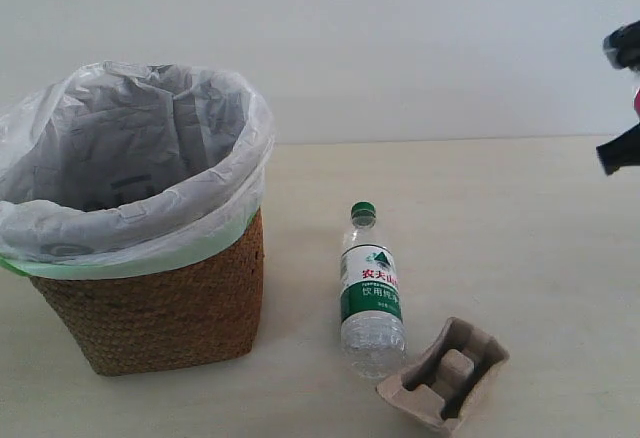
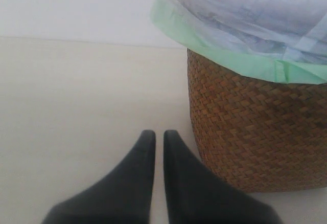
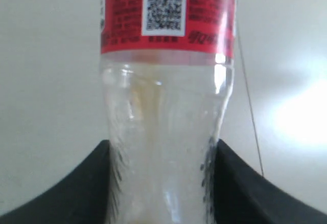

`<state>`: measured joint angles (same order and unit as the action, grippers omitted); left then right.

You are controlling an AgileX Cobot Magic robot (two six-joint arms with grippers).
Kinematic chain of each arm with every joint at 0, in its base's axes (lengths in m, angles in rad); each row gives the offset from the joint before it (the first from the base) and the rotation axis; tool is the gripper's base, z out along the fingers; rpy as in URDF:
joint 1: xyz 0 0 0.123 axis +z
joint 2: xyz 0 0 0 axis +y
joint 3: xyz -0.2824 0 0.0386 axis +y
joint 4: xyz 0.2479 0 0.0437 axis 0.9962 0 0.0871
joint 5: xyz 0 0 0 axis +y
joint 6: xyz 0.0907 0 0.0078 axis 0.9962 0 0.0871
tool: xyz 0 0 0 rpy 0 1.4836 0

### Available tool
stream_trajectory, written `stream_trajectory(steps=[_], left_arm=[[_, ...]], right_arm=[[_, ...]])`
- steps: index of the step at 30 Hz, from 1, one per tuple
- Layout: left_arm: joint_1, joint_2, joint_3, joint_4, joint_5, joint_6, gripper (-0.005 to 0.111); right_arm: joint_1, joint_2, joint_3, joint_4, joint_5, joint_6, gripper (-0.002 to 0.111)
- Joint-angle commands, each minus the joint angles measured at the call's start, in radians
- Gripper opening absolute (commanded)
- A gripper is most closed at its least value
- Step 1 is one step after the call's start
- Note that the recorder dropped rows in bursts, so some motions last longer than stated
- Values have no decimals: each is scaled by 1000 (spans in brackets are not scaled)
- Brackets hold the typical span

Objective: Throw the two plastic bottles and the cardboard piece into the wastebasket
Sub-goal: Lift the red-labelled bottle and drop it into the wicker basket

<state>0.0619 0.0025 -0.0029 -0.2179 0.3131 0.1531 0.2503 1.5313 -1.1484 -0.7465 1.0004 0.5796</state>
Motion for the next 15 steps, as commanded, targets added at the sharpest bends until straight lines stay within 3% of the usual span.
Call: stream_trajectory(steps=[1, 7, 10, 15], left_arm=[[3, -2, 3, 2, -3, -9, 6], [3, -2, 3, 2, -3, -9, 6], [3, -2, 3, 2, -3, -9, 6], [3, -2, 3, 2, -3, -9, 6]], right_arm=[[-1, -43, -41, -34, 32, 6, 1], [-1, -14, -41, 134, 9, -4, 1], [7, 1, -51, 555, -112, -240, 1], [79, -23, -239, 1577, -221, -1014, 4]])
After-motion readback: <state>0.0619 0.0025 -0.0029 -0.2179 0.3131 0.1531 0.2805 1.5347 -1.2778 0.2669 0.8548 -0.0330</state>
